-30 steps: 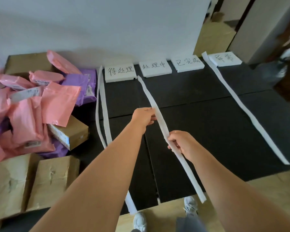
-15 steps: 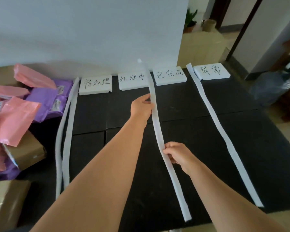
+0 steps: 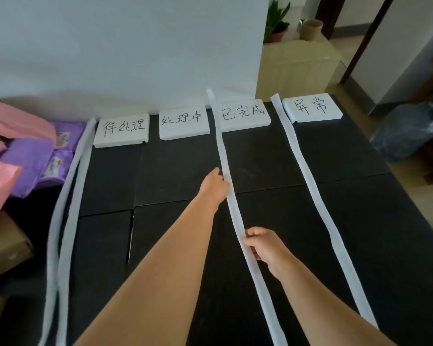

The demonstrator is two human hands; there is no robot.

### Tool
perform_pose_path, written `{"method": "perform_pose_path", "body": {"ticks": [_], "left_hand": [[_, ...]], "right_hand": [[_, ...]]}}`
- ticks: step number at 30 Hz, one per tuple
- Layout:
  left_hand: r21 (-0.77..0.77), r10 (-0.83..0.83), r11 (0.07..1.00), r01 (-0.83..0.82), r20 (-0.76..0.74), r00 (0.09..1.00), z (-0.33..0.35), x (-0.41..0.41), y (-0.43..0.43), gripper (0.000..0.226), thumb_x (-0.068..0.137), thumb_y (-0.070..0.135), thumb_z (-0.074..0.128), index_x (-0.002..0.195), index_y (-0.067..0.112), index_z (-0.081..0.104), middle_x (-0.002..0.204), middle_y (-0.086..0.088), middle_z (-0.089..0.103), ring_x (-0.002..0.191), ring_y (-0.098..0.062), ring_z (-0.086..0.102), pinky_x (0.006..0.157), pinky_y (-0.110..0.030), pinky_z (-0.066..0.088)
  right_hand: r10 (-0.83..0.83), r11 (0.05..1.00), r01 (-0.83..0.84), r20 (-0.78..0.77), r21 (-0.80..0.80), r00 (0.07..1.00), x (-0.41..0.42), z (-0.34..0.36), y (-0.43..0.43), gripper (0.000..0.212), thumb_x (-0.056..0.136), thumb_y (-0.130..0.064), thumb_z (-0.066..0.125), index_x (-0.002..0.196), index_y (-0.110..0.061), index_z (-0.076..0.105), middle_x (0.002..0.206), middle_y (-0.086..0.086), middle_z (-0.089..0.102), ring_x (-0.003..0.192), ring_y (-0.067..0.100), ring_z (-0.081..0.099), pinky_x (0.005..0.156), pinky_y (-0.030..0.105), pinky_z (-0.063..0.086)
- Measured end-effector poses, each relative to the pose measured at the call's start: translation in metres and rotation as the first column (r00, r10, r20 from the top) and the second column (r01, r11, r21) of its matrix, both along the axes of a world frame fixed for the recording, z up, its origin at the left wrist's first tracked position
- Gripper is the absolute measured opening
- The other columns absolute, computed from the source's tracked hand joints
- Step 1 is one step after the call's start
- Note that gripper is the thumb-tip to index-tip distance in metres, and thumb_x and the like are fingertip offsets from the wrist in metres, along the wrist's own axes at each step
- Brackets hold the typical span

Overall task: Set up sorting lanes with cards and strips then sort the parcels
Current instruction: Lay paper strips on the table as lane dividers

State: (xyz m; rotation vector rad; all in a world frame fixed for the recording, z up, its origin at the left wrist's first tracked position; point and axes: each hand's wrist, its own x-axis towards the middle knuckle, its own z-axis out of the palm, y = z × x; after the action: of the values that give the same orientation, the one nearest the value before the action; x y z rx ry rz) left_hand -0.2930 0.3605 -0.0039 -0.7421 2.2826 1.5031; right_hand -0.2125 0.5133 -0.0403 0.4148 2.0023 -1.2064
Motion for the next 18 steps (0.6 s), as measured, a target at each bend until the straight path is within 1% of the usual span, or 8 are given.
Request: {"method": "perform_pose_path", "body": {"ticks": [2, 3, 5, 8, 14, 16, 17, 18], "left_hand": [[0.002, -0.047, 0.999, 0.047, 0.037, 0.998, -0.011, 0.007, -0.003, 0.048, 0.099, 0.001, 0.044, 0.147, 0.006, 0.04, 0.144, -0.019, 0.051, 0.13, -0.035, 0.051, 0.108, -0.046, 0.044], [0.01, -0.075, 0.997, 0.075, 0.062, 0.995, -0.016, 0.01, -0.004, 0.047, 0.099, 0.002, 0.044, 0.146, 0.007, 0.041, 0.144, -0.018, 0.051, 0.131, -0.035, 0.051, 0.108, -0.046, 0.043], [0.016, -0.122, 0.993, 0.121, 0.115, 0.986, -0.024, 0.017, -0.004, 0.049, 0.102, 0.008, 0.043, 0.15, 0.011, 0.038, 0.15, -0.014, 0.046, 0.134, -0.031, 0.047, 0.111, -0.044, 0.041], [-0.037, -0.169, 0.983, 0.177, 0.16, 0.973, -0.036, 0.025, -0.007, 0.049, 0.106, 0.017, 0.04, 0.154, 0.018, 0.032, 0.157, -0.007, 0.035, 0.141, -0.026, 0.038, 0.115, -0.038, 0.032], [-0.097, -0.242, 0.96, 0.262, 0.184, 0.953, -0.05, 0.043, -0.011, 0.049, 0.106, 0.016, 0.041, 0.154, 0.02, 0.032, 0.158, -0.003, 0.035, 0.143, -0.022, 0.036, 0.117, -0.04, 0.03], [-0.081, -0.242, 0.963, 0.259, 0.174, 0.955, -0.052, 0.048, -0.012, 0.049, 0.105, 0.016, 0.042, 0.153, 0.021, 0.033, 0.157, -0.002, 0.036, 0.14, -0.02, 0.04, 0.114, -0.036, 0.034], [-0.073, -0.246, 0.963, 0.261, 0.169, 0.955, -0.052, 0.05, -0.013, 0.05, 0.105, 0.016, 0.042, 0.153, 0.022, 0.033, 0.156, -0.001, 0.038, 0.134, -0.017, 0.045, 0.108, -0.032, 0.038], [-0.064, -0.252, 0.962, 0.265, 0.164, 0.954, -0.052, 0.052, -0.014, 0.05, 0.105, 0.015, 0.042, 0.153, 0.022, 0.033, 0.155, -0.001, 0.04, 0.125, -0.012, 0.05, 0.098, -0.025, 0.042]], "right_hand": [[-0.006, 1.0, 0.006, 0.015, 0.026, 1.0, -0.002, -0.01, -0.003, 0.021, 0.098, -0.013, 0.058, 0.119, -0.018, 0.062, 0.105, 0.002, 0.064, 0.093, 0.014, 0.063, 0.069, 0.023, 0.05], [-0.017, 0.999, 0.017, 0.02, 0.034, 1.0, -0.003, -0.014, -0.005, 0.023, 0.098, -0.013, 0.058, 0.12, -0.019, 0.061, 0.104, 0.001, 0.064, 0.092, 0.013, 0.063, 0.066, 0.022, 0.049], [-0.042, 0.999, 0.041, 0.034, 0.032, 0.999, -0.003, -0.022, -0.01, 0.025, 0.097, -0.014, 0.059, 0.121, -0.021, 0.061, 0.104, 0.0, 0.064, 0.091, 0.013, 0.064, 0.063, 0.021, 0.048], [-0.059, 0.998, 0.058, 0.053, 0.032, 0.997, -0.001, -0.032, -0.013, 0.027, 0.097, -0.013, 0.06, 0.122, -0.022, 0.061, 0.105, -0.001, 0.065, 0.091, 0.013, 0.065, 0.062, 0.022, 0.049], [-0.028, 0.995, 0.027, 0.018, 0.093, 0.999, 0.005, -0.042, -0.016, 0.027, 0.098, -0.012, 0.058, 0.123, -0.021, 0.061, 0.104, 0.0, 0.064, 0.089, 0.013, 0.067, 0.061, 0.021, 0.052], [0.023, 0.989, -0.019, -0.024, 0.15, 0.999, 0.006, -0.043, -0.018, 0.029, 0.098, -0.012, 0.057, 0.125, -0.021, 0.059, 0.103, -0.003, 0.062, 0.086, 0.012, 0.065, 0.064, 0.021, 0.053], [0.044, 0.983, -0.035, -0.046, 0.178, 0.998, 0.007, -0.044, -0.018, 0.03, 0.098, -0.012, 0.057, 0.127, -0.021, 0.059, 0.104, -0.004, 0.061, 0.084, 0.011, 0.064, 0.067, 0.022, 0.054], [0.067, 0.976, -0.051, -0.069, 0.209, 0.995, 0.007, -0.044, -0.019, 0.031, 0.098, -0.012, 0.056, 0.128, -0.021, 0.058, 0.108, -0.004, 0.061, 0.083, 0.01, 0.063, 0.068, 0.022, 0.054]]}}
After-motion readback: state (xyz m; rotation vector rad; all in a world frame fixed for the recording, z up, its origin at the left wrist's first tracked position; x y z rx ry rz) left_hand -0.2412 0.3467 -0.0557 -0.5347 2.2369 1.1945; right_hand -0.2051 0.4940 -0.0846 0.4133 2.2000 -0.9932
